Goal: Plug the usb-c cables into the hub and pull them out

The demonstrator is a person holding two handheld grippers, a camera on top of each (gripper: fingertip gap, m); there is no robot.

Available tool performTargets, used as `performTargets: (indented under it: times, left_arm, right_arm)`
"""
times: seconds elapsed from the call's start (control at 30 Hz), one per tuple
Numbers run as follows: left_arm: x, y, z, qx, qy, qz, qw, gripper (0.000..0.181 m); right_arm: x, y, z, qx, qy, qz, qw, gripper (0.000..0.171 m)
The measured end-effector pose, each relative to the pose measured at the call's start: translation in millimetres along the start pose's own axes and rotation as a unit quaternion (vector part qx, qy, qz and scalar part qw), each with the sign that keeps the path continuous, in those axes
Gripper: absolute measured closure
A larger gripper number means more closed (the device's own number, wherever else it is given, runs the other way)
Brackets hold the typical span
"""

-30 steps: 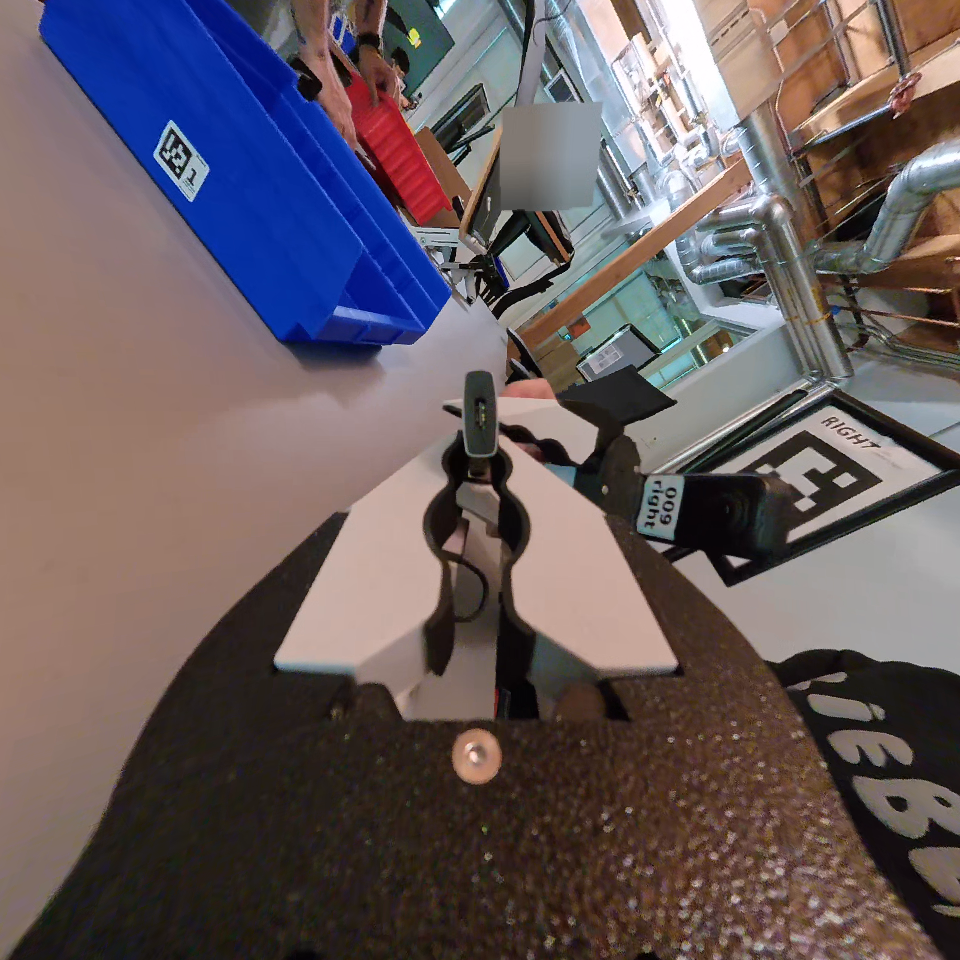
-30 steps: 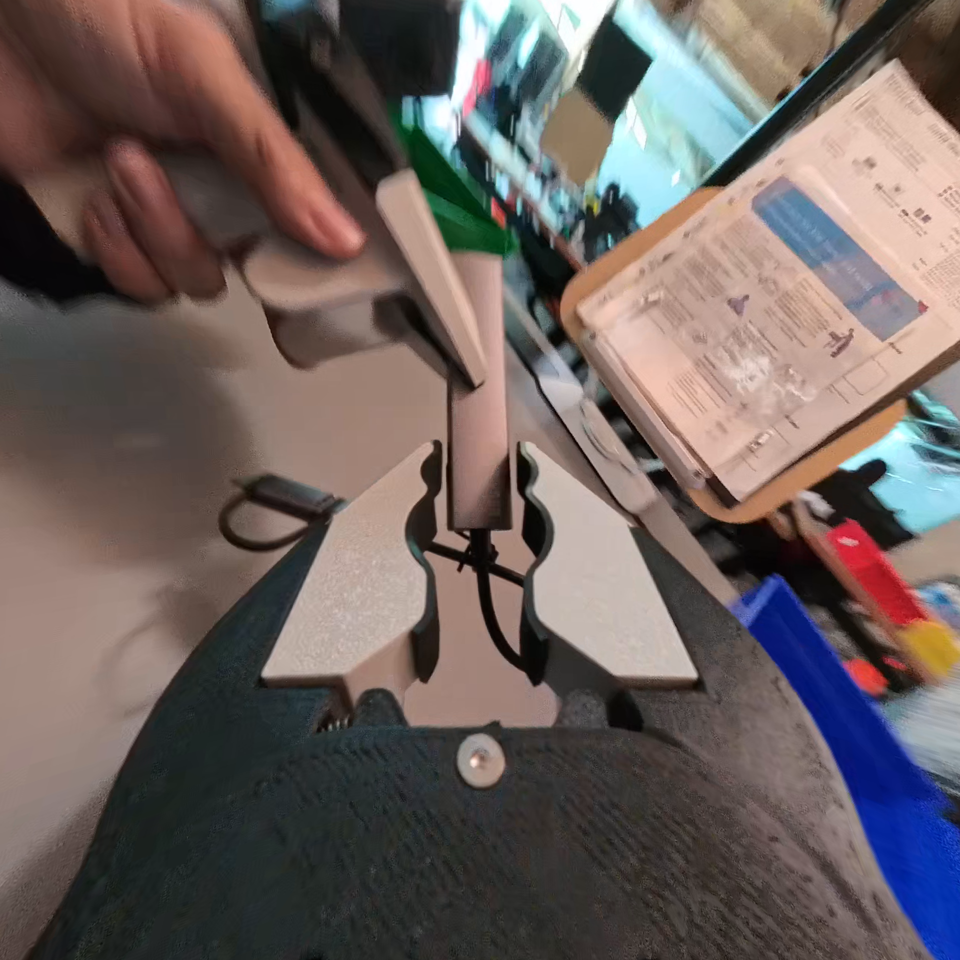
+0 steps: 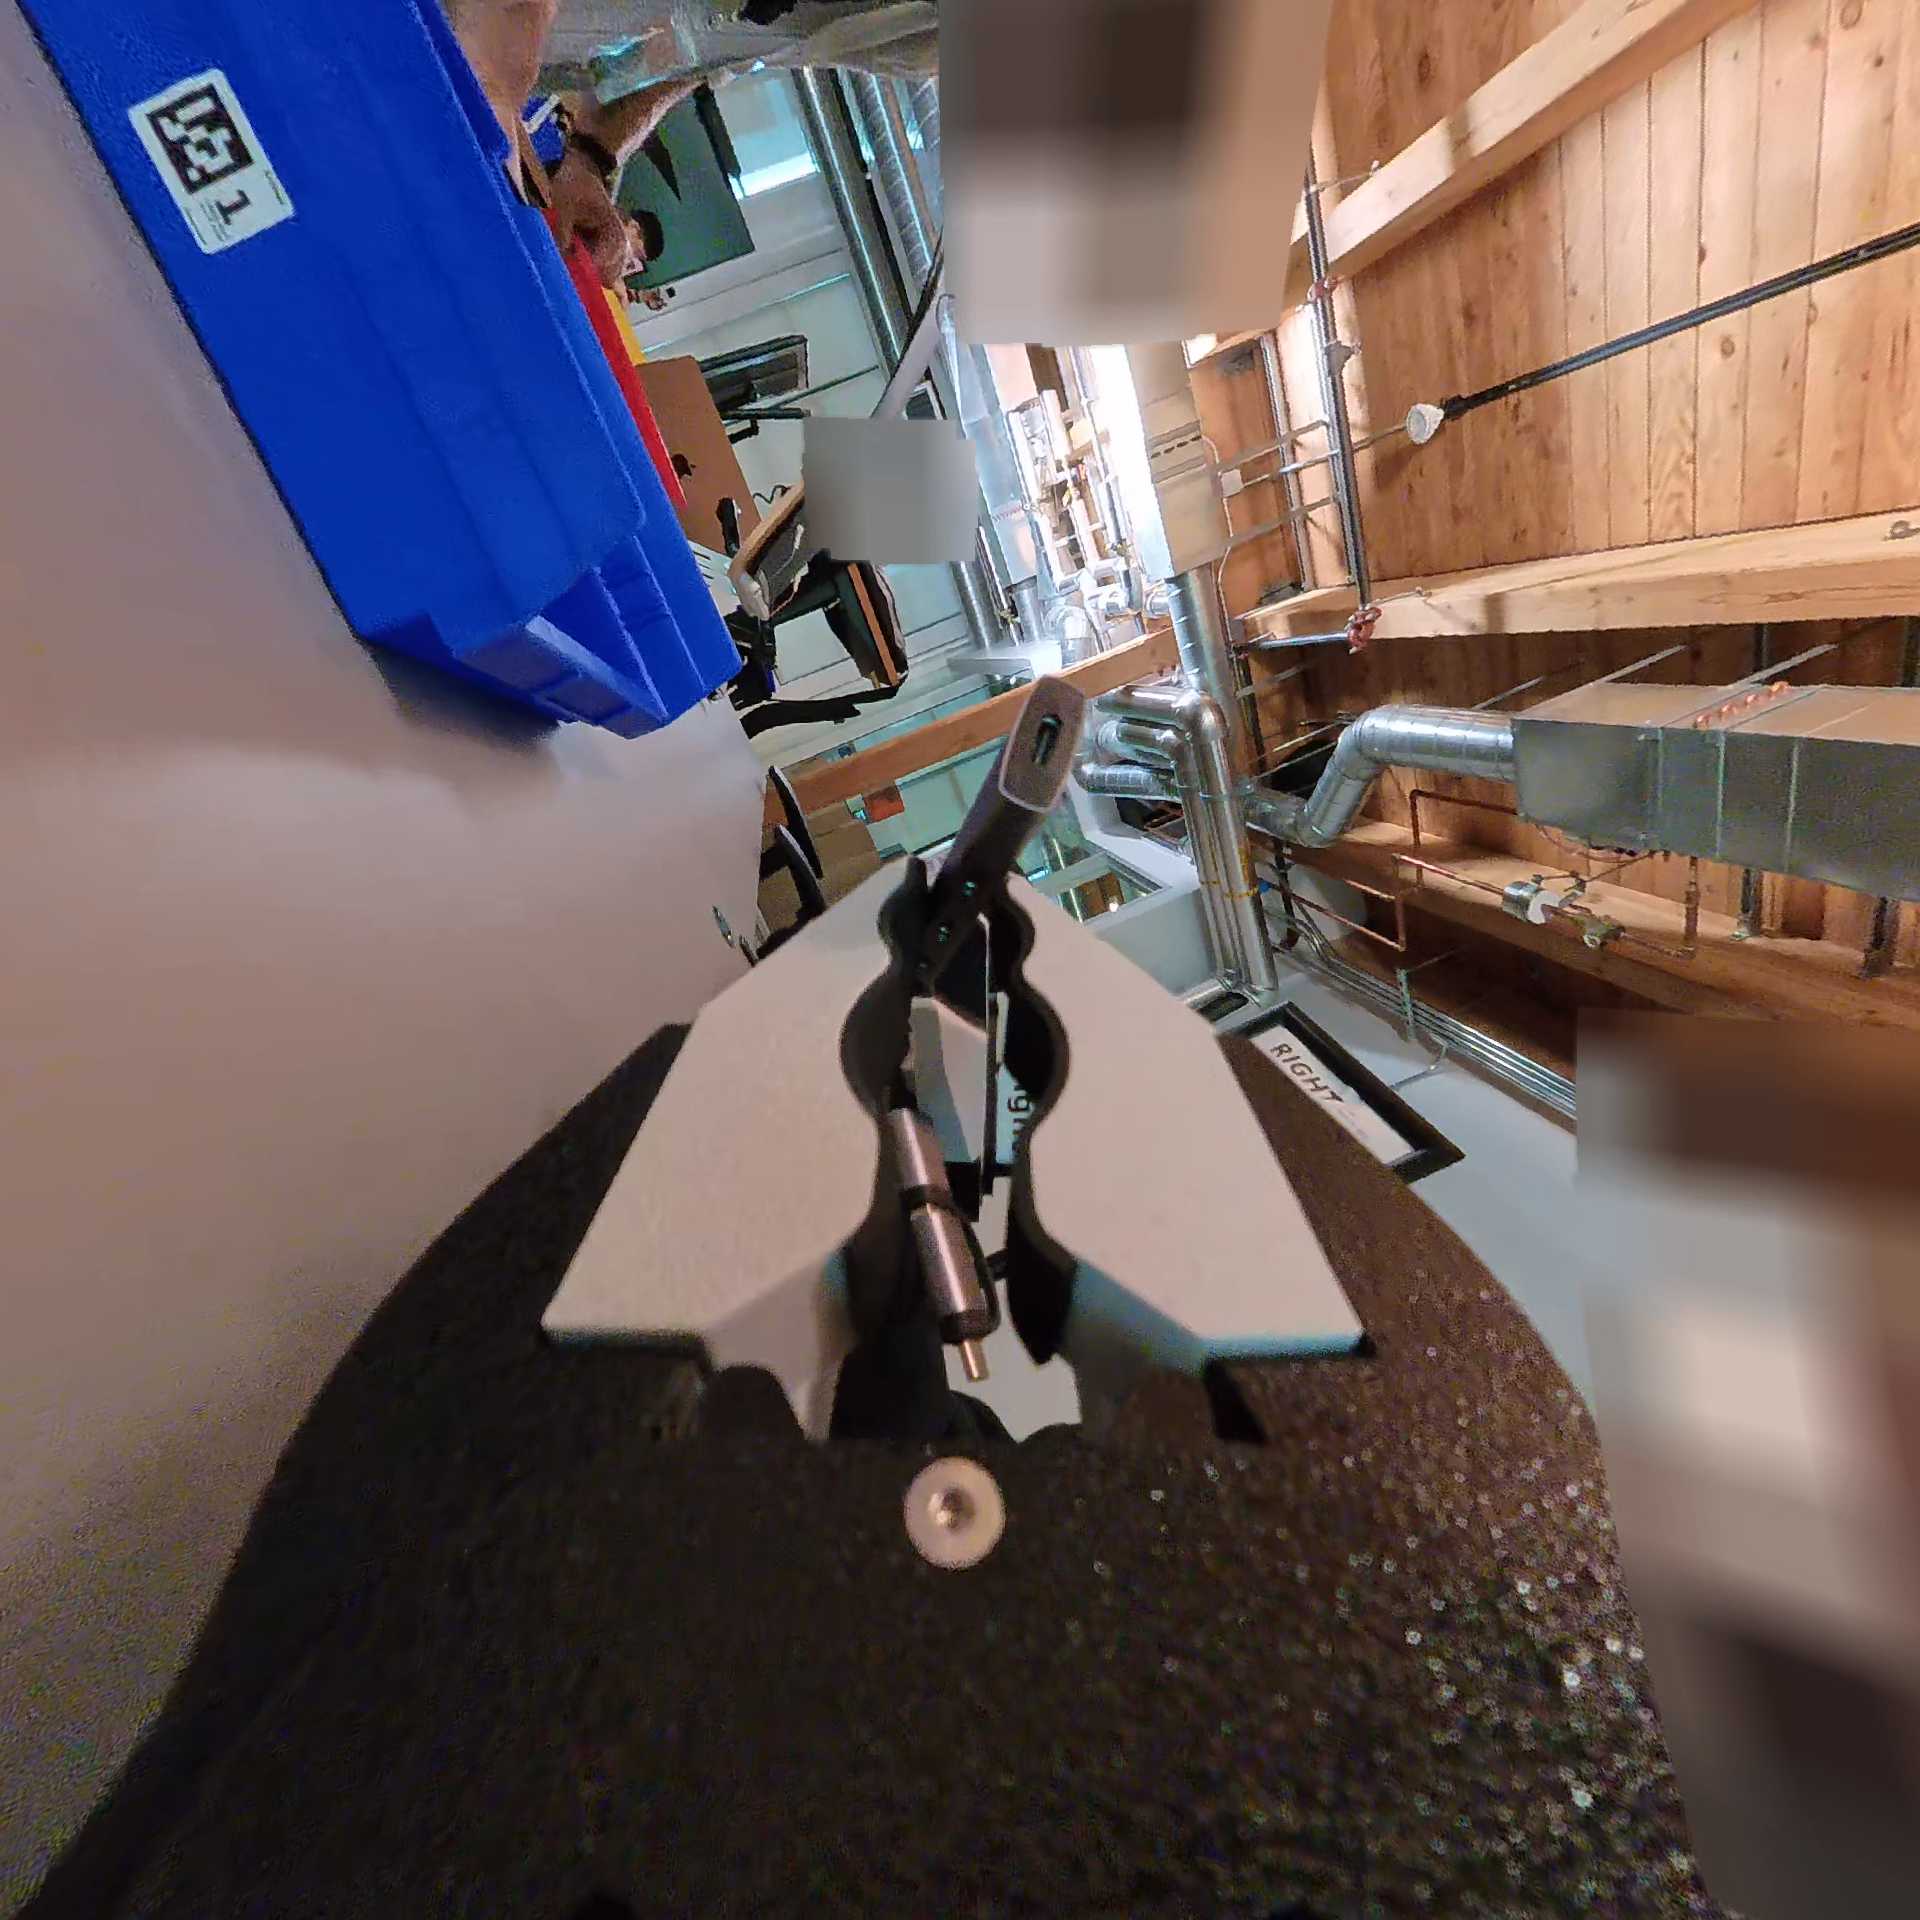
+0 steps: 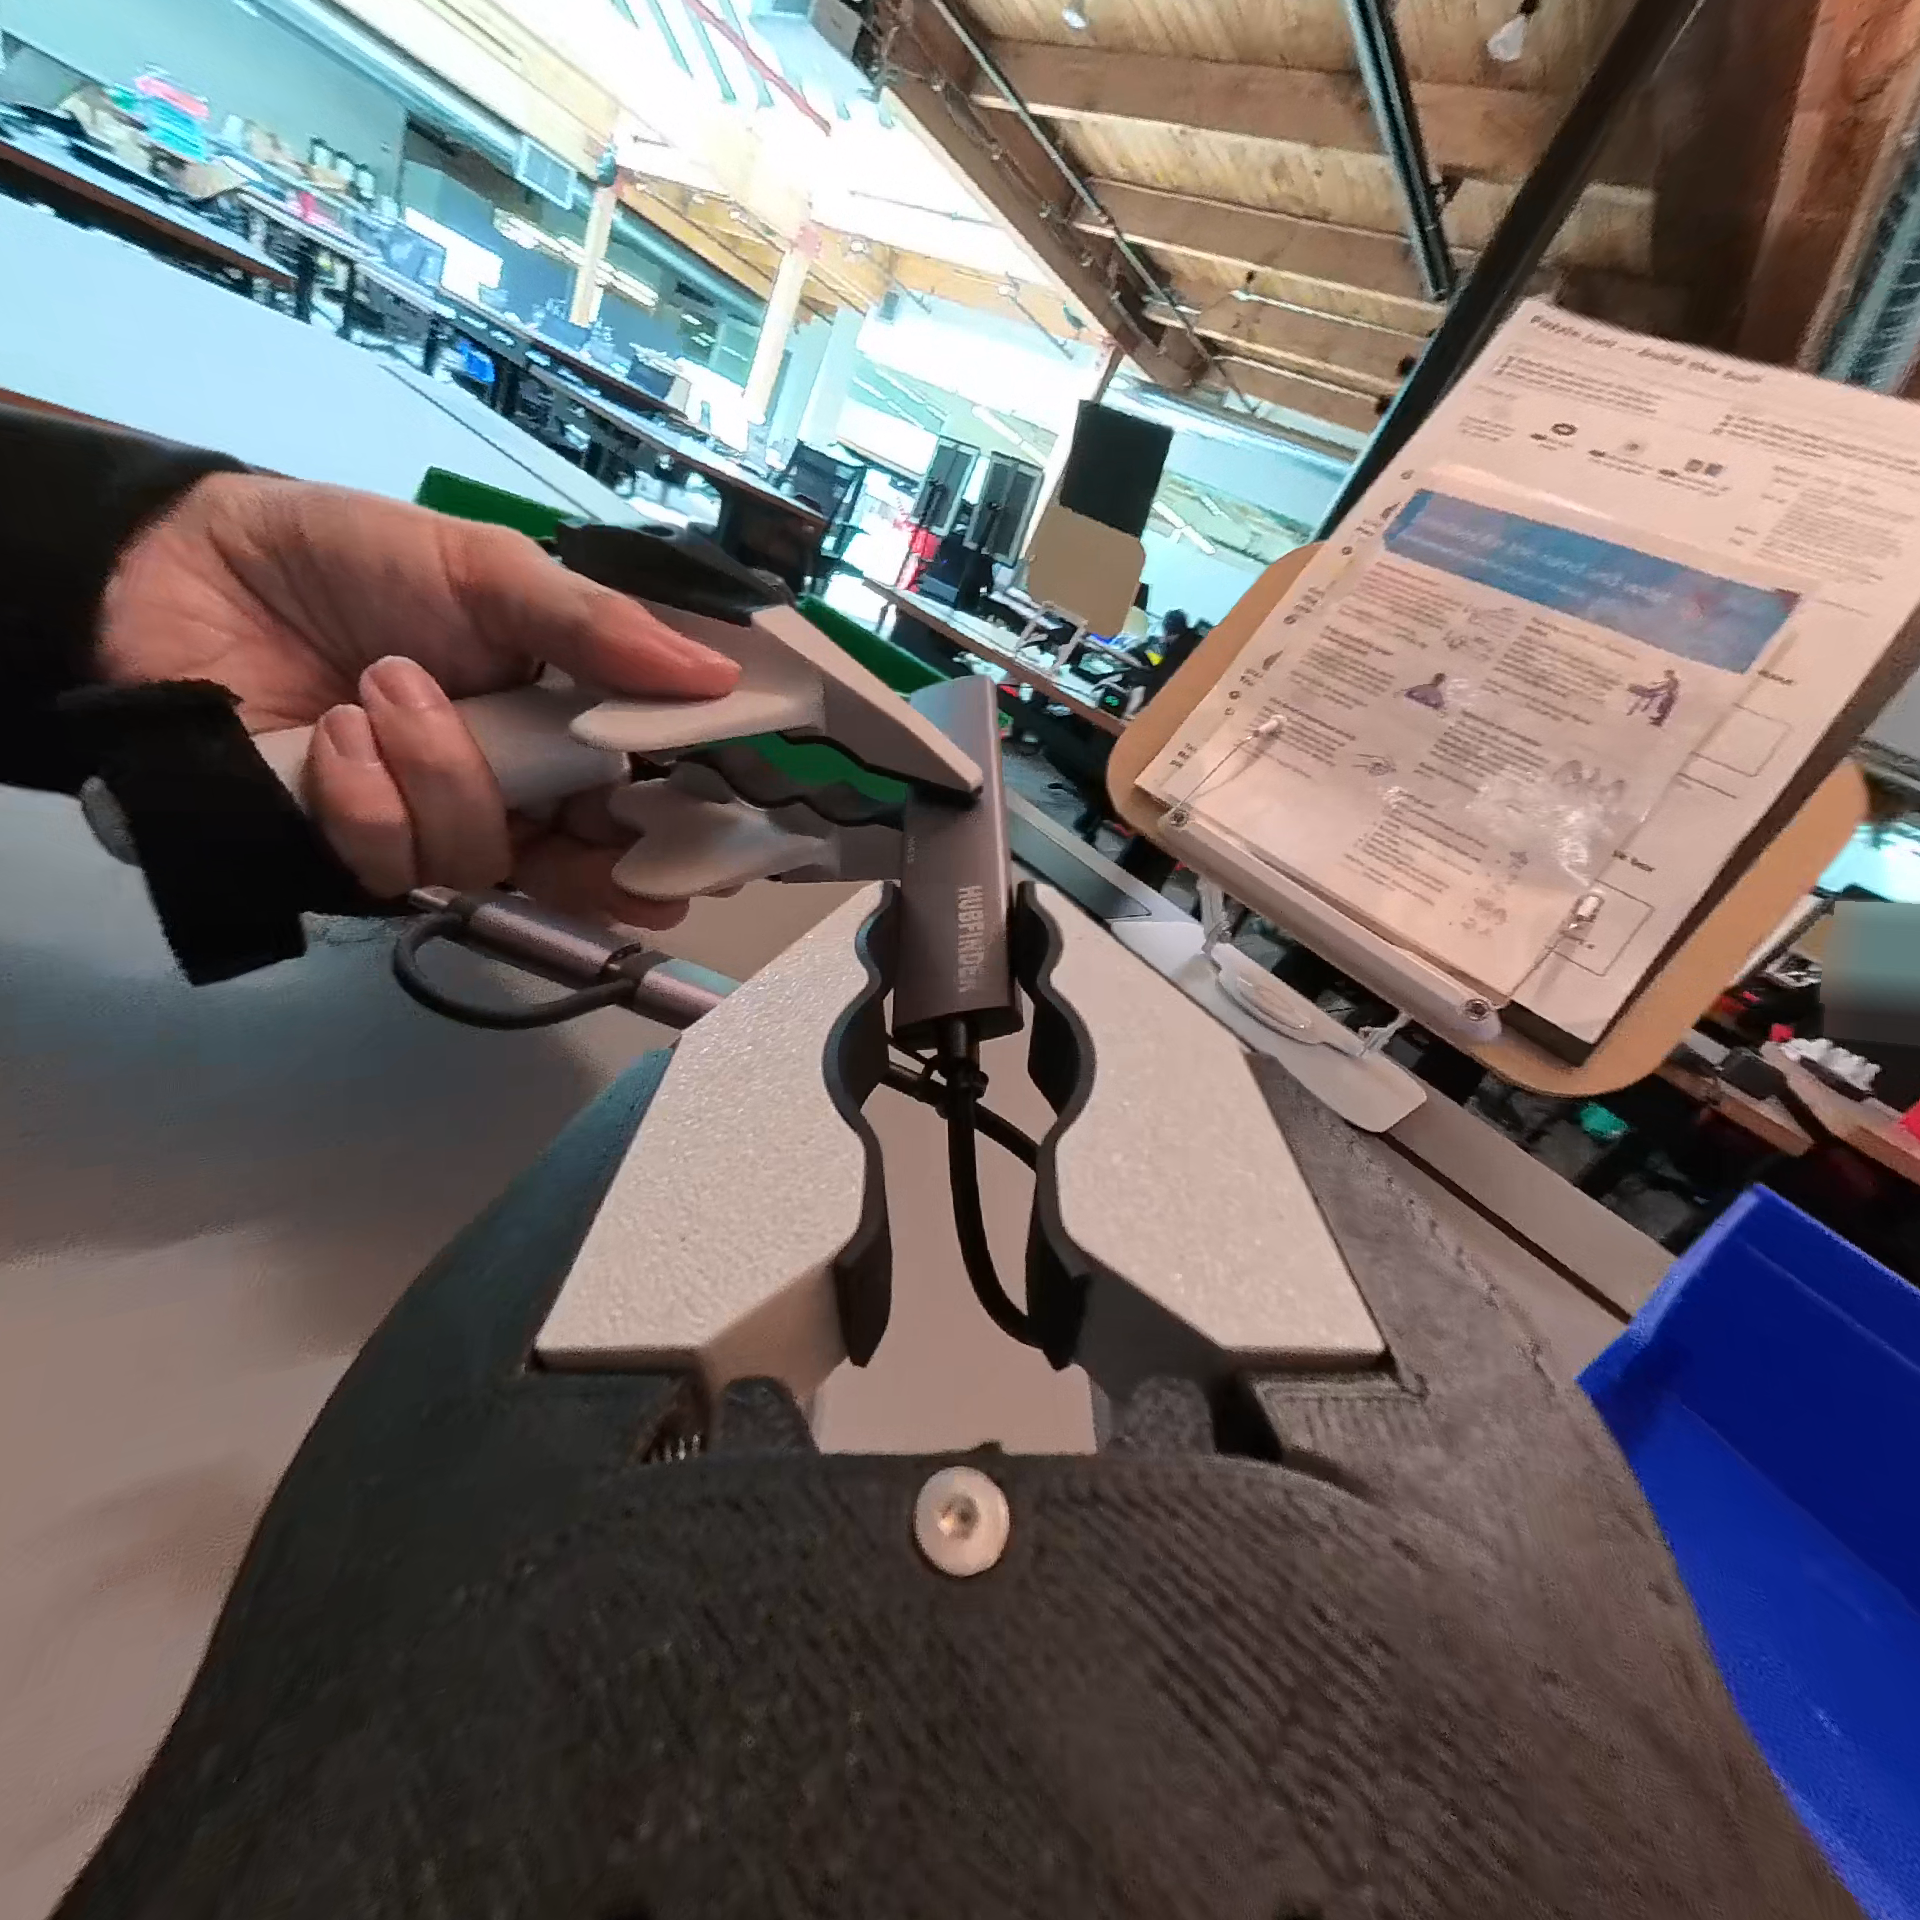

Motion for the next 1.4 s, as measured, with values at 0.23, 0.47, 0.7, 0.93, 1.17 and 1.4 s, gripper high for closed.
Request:
performTargets:
  times: [0.23,0.47,0.7,0.93,1.17,1.4]
  left_arm:
    - [7.1,-4.5,-0.1,0.069,0.002,0.042,0.997,0.173]
    - [34.3,64.7,-21.7,0.181,0.014,0.372,0.91,0.162]
    - [114.3,81.8,-127.9,0.427,-0.191,0.608,0.642,0.145]
    - [167.2,33.6,-222.5,0.547,-0.442,0.57,0.424,0.143]
    - [198.8,14.0,-270.0,0.637,-0.463,0.504,0.354,0.175]
    - [238.9,116.4,-271.0,0.725,-0.311,0.529,0.312,0.181]
  right_arm:
    - [-12.1,1.2,6.0,-0.01,-0.01,0.042,0.999,0.151]
    - [-13.6,40.3,-17.1,-0.084,0.063,0.179,0.978,0.151]
    - [-16.7,51.0,-23.3,-0.103,0.09,0.224,0.965,0.151]
    - [-20.4,53.5,-22.8,-0.101,0.084,0.226,0.965,0.151]
    - [-22.2,51.0,-20.3,-0.097,0.074,0.215,0.969,0.151]
    - [-22.9,52.7,-20.6,-0.099,0.077,0.22,0.967,0.151]
Point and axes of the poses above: each gripper's, where its closed fingertips meet, z out along the fingers, x out of its top, y = z × x across the jaws, the point moved 5 cm from there along -z, back along the fingers, and after that the axes turned 1 degree about z, right-handed, at the moved point
